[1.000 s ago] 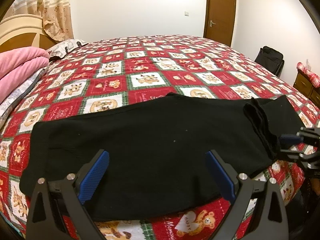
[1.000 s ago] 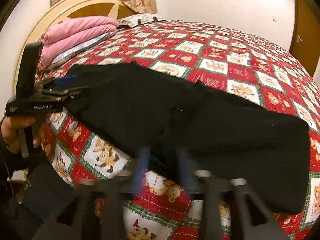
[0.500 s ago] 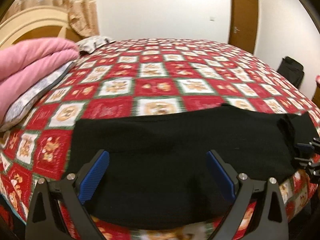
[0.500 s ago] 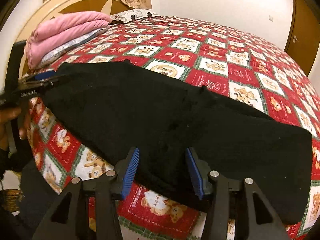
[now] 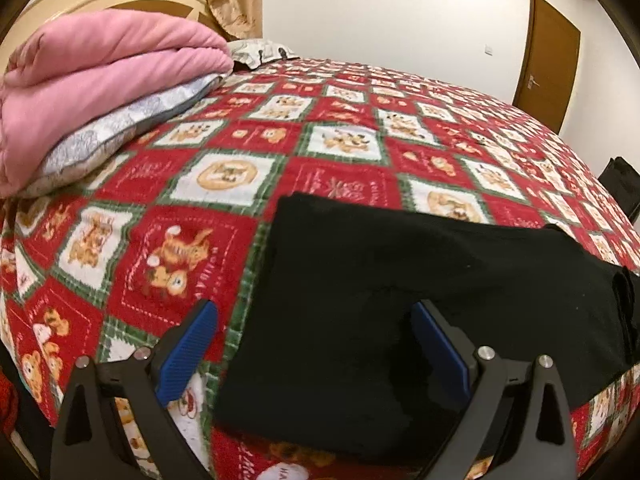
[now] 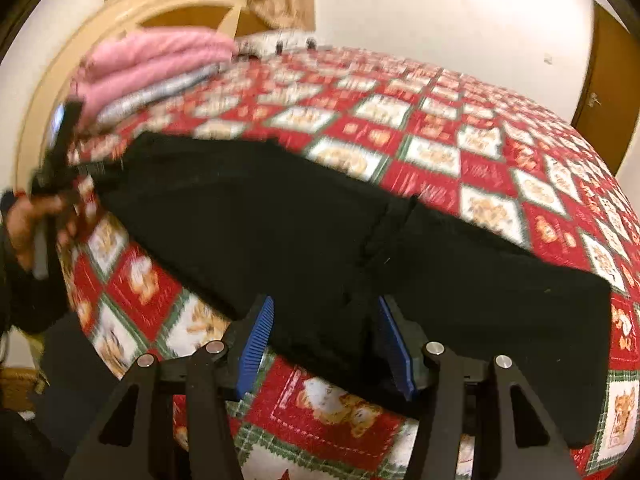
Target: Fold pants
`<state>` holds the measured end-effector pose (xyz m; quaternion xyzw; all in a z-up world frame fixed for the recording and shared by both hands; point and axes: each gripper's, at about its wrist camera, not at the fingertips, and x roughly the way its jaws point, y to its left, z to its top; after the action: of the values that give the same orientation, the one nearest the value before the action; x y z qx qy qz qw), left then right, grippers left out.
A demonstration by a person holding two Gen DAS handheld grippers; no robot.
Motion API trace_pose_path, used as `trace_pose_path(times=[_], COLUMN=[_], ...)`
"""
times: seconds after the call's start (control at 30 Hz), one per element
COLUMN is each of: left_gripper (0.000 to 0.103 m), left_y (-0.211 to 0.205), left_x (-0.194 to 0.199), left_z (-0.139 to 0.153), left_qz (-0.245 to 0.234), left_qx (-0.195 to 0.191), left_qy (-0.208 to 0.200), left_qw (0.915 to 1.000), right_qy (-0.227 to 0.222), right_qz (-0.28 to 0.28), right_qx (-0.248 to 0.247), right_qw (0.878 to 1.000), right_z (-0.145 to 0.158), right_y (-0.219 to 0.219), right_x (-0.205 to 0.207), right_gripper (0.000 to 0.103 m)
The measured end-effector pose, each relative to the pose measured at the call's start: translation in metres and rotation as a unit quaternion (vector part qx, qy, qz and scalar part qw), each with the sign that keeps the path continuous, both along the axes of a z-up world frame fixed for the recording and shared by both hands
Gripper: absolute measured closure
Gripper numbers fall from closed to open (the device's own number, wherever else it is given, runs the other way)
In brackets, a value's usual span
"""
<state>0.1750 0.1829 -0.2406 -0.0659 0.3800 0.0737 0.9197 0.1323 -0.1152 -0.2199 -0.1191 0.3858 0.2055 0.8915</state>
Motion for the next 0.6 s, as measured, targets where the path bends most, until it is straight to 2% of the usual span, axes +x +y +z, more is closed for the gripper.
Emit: trace_pose_path(times=[0.07, 0.13, 0.23, 0.43, 0.5, 0.57, 0.6], left_gripper=[0.003, 0.003, 0.003, 0.003, 0.003, 0.003, 0.003], left_y=[-0.001, 0.0, 0.005, 0.011, 0.013, 0.012, 0.012], left_x=[0.0, 0.0, 0.0, 0.0, 0.0, -0.001, 0.0], left_z=[-0.001, -0.001, -0.002, -0.002, -0.003, -0.003, -0.003], left_qz=[-0.002, -0.003, -0.003, 0.0, -0.001, -0.005, -0.007], left_qx=[0.0, -0.001, -0.007, -0.016, -0.022, -0.025, -0.024], left_qy=[-0.002, -0.003, -0.003, -0.004, -0.004, -0.005, -0.006], left_qw=[1.0, 1.0, 1.0, 0.9999, 0.9997, 0.9997, 0.9997], right_qy=[-0.008, 0.008, 0.032, 0.088, 0.06, 0.041, 0.035], right_qz=[-0.02, -0.047, -0.08, -0.052, -0.054, -0.047, -0.037], right_qx=[0.038, 0.101, 0.126, 0.118, 0.087, 0.059, 0.061], right_qw=[0.999, 0.994, 0.988, 0.988, 0.993, 0.996, 0.997], right_z=[0.01, 0.016, 0.012, -0.015, -0.017, -0.016, -0.015], right_y=[-0.014, -0.036, -0.049, -0.018, -0.003, 0.008, 0.01], right_x=[0.007, 0.022, 0.046, 0.079, 0.076, 0.069, 0.064], right_gripper=[0.048, 0.048, 0.048, 0.046, 0.041, 0.041, 0.041])
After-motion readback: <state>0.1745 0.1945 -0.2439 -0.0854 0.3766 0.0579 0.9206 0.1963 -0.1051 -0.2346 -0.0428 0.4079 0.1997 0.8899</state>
